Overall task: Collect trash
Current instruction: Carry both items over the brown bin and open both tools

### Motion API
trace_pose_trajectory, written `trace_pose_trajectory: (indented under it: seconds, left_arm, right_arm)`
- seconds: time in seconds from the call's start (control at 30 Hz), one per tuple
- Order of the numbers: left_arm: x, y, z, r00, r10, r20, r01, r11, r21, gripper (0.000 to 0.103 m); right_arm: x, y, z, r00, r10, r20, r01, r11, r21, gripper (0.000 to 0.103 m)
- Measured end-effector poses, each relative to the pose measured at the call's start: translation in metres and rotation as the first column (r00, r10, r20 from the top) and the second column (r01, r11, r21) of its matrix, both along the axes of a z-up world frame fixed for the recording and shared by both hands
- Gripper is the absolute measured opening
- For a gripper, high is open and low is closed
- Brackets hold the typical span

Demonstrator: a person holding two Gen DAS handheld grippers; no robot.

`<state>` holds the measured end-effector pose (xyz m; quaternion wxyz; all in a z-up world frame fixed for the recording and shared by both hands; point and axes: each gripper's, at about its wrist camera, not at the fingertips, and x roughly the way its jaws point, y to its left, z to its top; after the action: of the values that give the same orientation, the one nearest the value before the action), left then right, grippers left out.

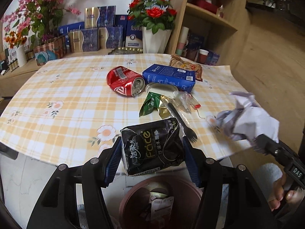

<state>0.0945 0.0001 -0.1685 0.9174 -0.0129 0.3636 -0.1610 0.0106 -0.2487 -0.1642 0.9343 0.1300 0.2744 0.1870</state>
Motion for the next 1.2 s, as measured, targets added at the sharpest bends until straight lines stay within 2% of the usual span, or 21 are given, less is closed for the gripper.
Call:
trace_pose_trajectory:
  seconds: [0.3,0.53,0.7,0.93,1.07,1.17,1.2]
  left_arm:
    - [-0.052,0.026,0.0,0.999,-0.02,0.034,0.02,1.0,-0.008,0.06]
    - [-0.076,0.04,-0.007,0.998,-0.021,0.051,0.023,0.998,-0.051,0.06]
    - [-0.081,0.046,-0.011,0.999,-0.009,0.052,0.013,0.996,-0.087,0.06]
    - [-0.077,0.044,-0.023,1.0,-0.01,0.002,0.01,0.996,-0.089,0.06]
    - [-0.075,0.043,-0.028,1.0,-0.014,-0.017,0.013,0.996,-0.09,0.06]
    - [-0.073,0.044,-0.031,1.0,-0.012,-0.029,0.009,0.995,-0.096,0.06]
    - [-0.072,0.045,-0.032,0.999,-0.01,-0.034,0.006,0.995,-0.099,0.06]
  right_arm:
    - [-0.019,0.045,-0.018,0.984,0.163,-0.072,-0.166,0.986,-0.031,0.039]
    - [-0.021,0.075,-0.054,0.951,0.236,-0.2,-0.255,0.964,-0.07,0.039]
    - [-0.02,0.093,-0.085,0.916,0.262,-0.304,-0.308,0.945,-0.112,0.039]
    - [-0.01,0.099,-0.121,0.861,0.275,-0.428,-0.333,0.941,-0.064,0.039]
    - [-0.005,0.103,-0.141,0.816,0.292,-0.499,-0.346,0.938,-0.018,0.039]
    - [-0.002,0.103,-0.148,0.802,0.293,-0.52,-0.342,0.94,0.001,0.051]
    - [-0.001,0.103,-0.149,0.802,0.294,-0.52,-0.34,0.94,0.006,0.058]
